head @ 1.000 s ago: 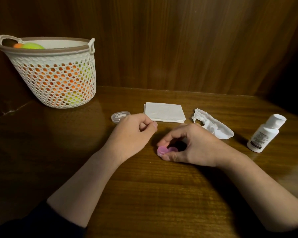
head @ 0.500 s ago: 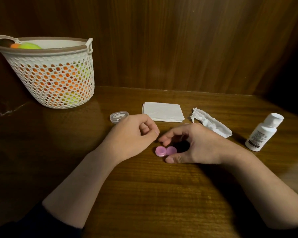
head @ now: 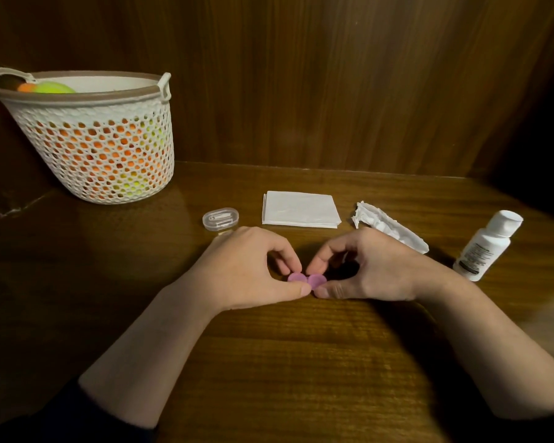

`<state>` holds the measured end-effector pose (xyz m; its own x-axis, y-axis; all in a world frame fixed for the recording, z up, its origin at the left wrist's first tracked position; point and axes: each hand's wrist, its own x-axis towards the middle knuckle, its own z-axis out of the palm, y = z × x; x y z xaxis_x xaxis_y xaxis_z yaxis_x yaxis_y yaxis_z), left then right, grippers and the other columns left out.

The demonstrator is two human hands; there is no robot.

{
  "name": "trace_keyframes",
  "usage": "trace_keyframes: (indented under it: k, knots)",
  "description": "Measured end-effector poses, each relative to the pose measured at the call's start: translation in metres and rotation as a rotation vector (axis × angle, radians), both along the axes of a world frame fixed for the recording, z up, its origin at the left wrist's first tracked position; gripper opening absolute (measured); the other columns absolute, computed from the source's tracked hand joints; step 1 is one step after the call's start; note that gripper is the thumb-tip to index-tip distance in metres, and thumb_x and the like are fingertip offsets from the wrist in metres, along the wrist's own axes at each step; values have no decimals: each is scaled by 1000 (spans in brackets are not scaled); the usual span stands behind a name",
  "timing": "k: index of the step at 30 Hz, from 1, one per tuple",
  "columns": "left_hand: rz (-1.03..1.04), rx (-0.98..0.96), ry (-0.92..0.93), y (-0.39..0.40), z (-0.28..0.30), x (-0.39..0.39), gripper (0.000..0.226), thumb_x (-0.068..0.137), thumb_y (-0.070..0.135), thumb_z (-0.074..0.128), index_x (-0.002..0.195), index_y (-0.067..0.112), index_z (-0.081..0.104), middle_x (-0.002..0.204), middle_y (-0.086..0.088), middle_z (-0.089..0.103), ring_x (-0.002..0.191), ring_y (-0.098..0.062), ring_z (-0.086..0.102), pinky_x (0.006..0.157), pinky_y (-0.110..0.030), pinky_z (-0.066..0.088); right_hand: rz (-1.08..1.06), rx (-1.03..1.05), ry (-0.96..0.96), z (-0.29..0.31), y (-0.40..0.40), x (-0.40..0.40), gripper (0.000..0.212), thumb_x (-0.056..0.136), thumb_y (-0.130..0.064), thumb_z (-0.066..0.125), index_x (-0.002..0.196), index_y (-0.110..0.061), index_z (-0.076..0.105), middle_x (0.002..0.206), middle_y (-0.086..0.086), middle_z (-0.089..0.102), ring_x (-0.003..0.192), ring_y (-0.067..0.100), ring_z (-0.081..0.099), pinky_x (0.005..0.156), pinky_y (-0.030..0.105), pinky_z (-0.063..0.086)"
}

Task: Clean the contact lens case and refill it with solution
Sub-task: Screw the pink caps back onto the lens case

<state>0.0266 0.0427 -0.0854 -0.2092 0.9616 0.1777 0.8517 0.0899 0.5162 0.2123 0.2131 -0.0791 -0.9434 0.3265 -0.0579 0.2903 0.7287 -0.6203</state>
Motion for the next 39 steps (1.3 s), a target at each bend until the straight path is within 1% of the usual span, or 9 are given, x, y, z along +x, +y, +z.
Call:
trace_keyframes:
  k: [8,14,16,20,25,30,33,36,39]
  knots:
    - [-19,-47,-59,1,0,0,17,82,54,85,96,46,79,91,34,73,89,22,56,64,-12,36,-8,-10,-1,1,-2,0,23,83,-41,91,102,-43,79,101,-25,79,102,-6,70,89,26,50]
    - [-38,-74,-39,0,-2,-2,22,85,55,80,107,55,76,99,31,72,92,4,58,71,-22,41,-40,-41,7,3,-5,-1,51,79,-36,95,118,-43,63,97,-18,82,100,2,73,99,43,55]
    - [-28,-55,-31,0,-2,-2,34,79,64,78,111,54,74,99,33,71,93,8,57,70,-23,40,-40,-38,-2,3,-4,-1,52,79,-36,95,117,-44,62,97,-17,82,99,3,74,100,45,56]
    - [31,-34,27,1,-1,-1,62,64,91,67,109,49,72,92,30,69,97,30,47,64,-18,36,-39,-32,-6,3,-4,-1,53,79,-36,96,118,-45,61,98,-18,82,100,3,74,97,41,56]
    - [56,-33,39,3,-1,1,40,72,81,76,87,45,76,83,26,72,94,24,54,64,-17,36,-40,-36,-4,2,-4,-1,54,80,-37,95,120,-46,60,98,-19,82,101,0,72,95,36,53]
    - [-10,-33,18,1,-2,1,19,80,61,80,94,48,77,90,30,71,97,23,51,70,-19,33,-39,-38,-7,2,-4,-1,56,79,-39,94,122,-46,60,97,-19,82,101,1,73,97,35,52]
    - [4,-32,14,2,-2,1,41,72,76,74,103,48,74,92,30,69,95,27,49,66,-19,34,-40,-32,-10,3,-4,-1,56,79,-39,95,122,-46,60,97,-19,82,101,1,73,98,36,53]
    - [57,-50,57,3,-1,-1,62,61,97,62,99,48,72,91,29,67,94,28,48,62,-21,37,-42,-21,-15,2,-4,-2,56,79,-39,95,122,-46,60,98,-20,81,101,-1,72,98,37,53]
    - [48,-29,68,3,-2,-1,44,69,86,71,89,47,73,89,27,67,96,26,48,62,-21,36,-42,-31,-16,3,-3,-2,55,79,-38,95,122,-46,60,98,-19,82,101,0,72,99,37,53]
